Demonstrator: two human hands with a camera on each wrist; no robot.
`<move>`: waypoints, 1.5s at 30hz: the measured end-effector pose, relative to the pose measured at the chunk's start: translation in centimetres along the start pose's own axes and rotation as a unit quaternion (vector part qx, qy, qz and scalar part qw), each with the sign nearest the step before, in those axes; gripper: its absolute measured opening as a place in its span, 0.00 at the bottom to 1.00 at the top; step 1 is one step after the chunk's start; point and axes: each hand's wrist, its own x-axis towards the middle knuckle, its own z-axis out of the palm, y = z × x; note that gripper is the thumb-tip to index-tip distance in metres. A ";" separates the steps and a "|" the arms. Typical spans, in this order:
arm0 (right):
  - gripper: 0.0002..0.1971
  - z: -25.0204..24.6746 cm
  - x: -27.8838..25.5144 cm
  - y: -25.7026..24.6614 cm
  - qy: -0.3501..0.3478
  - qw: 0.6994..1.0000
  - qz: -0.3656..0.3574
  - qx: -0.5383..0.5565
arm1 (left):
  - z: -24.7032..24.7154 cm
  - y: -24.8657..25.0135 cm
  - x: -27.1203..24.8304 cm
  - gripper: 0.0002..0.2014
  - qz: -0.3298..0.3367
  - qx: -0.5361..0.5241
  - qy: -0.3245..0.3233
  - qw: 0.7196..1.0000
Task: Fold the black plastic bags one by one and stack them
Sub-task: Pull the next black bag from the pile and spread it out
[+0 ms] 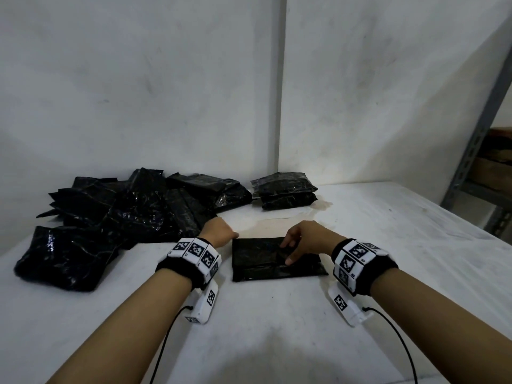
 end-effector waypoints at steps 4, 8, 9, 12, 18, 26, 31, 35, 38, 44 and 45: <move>0.22 0.0 0.2 0.1 -0.001 1.000 0.008 -0.003 | -0.3 -0.6 0.0 0.20 -0.082 -0.093 -0.054 0.991; 0.23 -0.1 0.1 0.1 -0.003 1.000 0.012 0.000 | 0.1 -0.5 0.4 0.14 -0.084 -0.087 -0.046 0.992; 0.23 -0.1 0.1 0.2 -0.003 1.000 0.012 0.001 | 0.1 -0.5 0.5 0.15 -0.084 -0.083 -0.028 0.993; 0.23 -0.2 -0.1 0.2 -0.005 1.000 0.011 0.001 | -0.2 -0.3 0.3 0.16 -0.061 -0.018 0.003 0.998; 0.24 -0.2 -0.3 0.0 -0.003 1.000 0.010 -0.009 | 0.0 3.0 -2.3 0.03 0.195 -0.053 -0.066 0.977; 0.22 -0.2 -0.5 0.2 0.007 1.000 0.008 0.000 | 1.7 6.1 -3.9 0.13 0.209 0.092 -0.247 0.942; 0.21 -0.1 -0.6 0.4 0.023 1.000 0.006 -0.015 | 2.3 6.2 -4.2 0.17 0.216 0.136 -0.241 0.936; 0.19 -0.1 -1.1 0.8 0.010 0.999 0.033 -0.020 | 2.7 5.6 -4.1 0.16 0.213 0.116 -0.228 0.943; 0.18 -0.3 -1.7 1.1 -0.005 0.999 0.046 -0.015 | 3.0 6.0 -4.6 0.16 0.219 0.115 -0.221 0.943; 0.17 -1.0 -3.6 2.2 -0.006 0.997 0.075 0.007 | 4.1 7.9 -5.9 0.16 0.228 0.129 -0.222 0.939; 0.17 -1.2 -4.1 2.4 -0.010 0.996 0.083 0.011 | 4.3 8.3 -6.1 0.16 0.230 0.129 -0.224 0.938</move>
